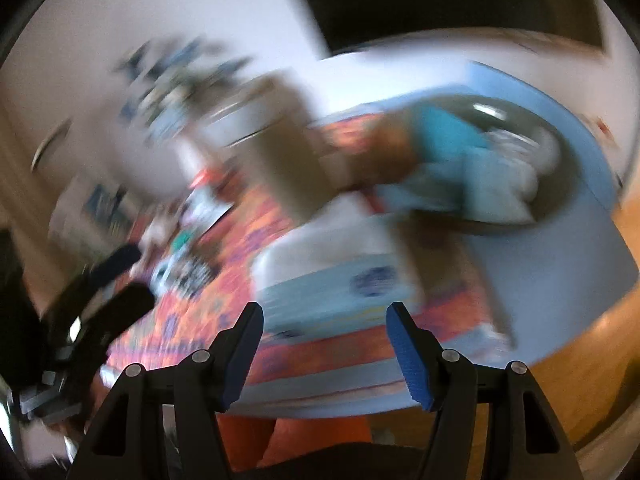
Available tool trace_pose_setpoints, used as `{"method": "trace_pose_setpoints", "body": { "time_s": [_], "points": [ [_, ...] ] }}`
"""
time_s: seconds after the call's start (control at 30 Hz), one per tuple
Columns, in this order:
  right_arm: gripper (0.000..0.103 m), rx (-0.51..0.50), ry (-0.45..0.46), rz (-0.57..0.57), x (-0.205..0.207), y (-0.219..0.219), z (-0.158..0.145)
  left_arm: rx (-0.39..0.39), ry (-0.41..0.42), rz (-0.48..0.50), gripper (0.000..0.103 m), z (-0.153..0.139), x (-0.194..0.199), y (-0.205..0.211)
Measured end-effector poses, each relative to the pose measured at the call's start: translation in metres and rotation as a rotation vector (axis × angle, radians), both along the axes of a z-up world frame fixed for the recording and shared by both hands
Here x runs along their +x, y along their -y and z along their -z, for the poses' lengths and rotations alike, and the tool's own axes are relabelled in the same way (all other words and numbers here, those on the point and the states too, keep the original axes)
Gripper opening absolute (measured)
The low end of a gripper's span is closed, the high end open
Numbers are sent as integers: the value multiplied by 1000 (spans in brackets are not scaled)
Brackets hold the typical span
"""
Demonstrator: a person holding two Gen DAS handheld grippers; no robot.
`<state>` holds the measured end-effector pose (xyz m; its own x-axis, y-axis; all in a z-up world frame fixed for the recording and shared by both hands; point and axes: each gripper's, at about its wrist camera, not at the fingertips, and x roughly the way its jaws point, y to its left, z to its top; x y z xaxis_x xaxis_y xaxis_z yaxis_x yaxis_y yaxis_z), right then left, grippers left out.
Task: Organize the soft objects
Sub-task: 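Bring both open tools back over the quilt, then position the left tool over the foam ring while the right tool nears the scrunchie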
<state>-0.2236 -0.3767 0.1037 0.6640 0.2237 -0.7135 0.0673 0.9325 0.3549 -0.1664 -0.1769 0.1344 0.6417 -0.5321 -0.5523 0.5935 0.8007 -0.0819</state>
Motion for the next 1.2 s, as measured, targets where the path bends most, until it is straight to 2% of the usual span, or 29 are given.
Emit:
{"method": "trace_pose_setpoints", "body": {
  "time_s": [0.1, 0.17, 0.23, 0.3, 0.47, 0.53, 0.67, 0.87, 0.93, 0.97, 1.2],
  "points": [
    [63, -77, 24, -132, 12, -57, -5, 24, -18, -109, 76, 7, 15, -42],
    [67, -90, 35, -206, 22, -89, -4, 36, -31, -201, 76, 11, 29, -77],
    [77, -123, 32, -250, 38, -119, 0, 40, -37, -272, 76, 14, 41, -106],
    [78, -152, 24, -264, 57, -140, 6, 59, -48, -346, 76, 19, 53, -132],
    [78, -31, 7, -264, 114, -163, 32, 100, -69, -461, 76, 54, 78, -177],
    [78, 11, 20, -236, 138, -169, 46, 103, -83, -478, 76, 72, 88, -188],
    [78, 5, 135, -228, 160, -181, 64, 77, -101, -495, 76, 96, 104, -195],
    [79, 50, 119, -165, 176, -175, 84, 75, -130, -518, 76, 106, 112, -196],
    [93, 59, 126, -139, 176, -170, 86, 62, -149, -508, 76, 109, 114, -197],
    [95, 63, 123, -118, 176, -167, 87, 53, -159, -507, 78, 110, 114, -199],
    [95, 140, 64, -108, 184, -156, 97, 26, -171, -519, 81, 112, 116, -204]
  ]
}}
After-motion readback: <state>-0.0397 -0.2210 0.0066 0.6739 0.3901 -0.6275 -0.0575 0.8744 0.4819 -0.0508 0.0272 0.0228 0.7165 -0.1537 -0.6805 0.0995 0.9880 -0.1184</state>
